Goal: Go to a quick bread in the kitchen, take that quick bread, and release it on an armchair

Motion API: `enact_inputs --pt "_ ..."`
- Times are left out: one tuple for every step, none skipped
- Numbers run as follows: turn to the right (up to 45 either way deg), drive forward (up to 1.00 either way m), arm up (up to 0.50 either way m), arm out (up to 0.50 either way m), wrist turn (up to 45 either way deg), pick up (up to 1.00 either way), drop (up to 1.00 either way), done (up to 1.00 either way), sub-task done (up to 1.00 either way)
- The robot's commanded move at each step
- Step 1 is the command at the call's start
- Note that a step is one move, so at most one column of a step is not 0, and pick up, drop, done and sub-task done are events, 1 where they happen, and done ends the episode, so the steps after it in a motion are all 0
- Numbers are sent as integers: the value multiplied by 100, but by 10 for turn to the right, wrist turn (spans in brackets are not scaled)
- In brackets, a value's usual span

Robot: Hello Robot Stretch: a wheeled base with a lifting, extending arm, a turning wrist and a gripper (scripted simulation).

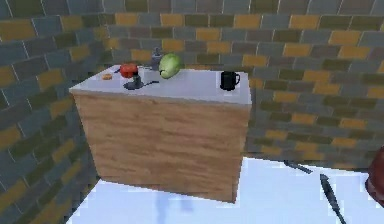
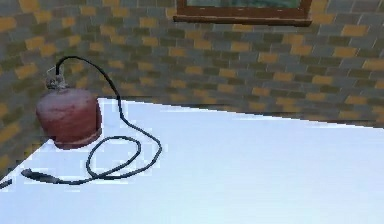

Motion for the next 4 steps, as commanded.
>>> enact_inputs --pt "0 60 0 0 0 0 0 0 0" --pt "-450 0 0 0 0 0 0 0 0" --pt "-450 0 0 0 0 0 0 0 0" --pt "-330 0 0 0 0 0 0 0 0"
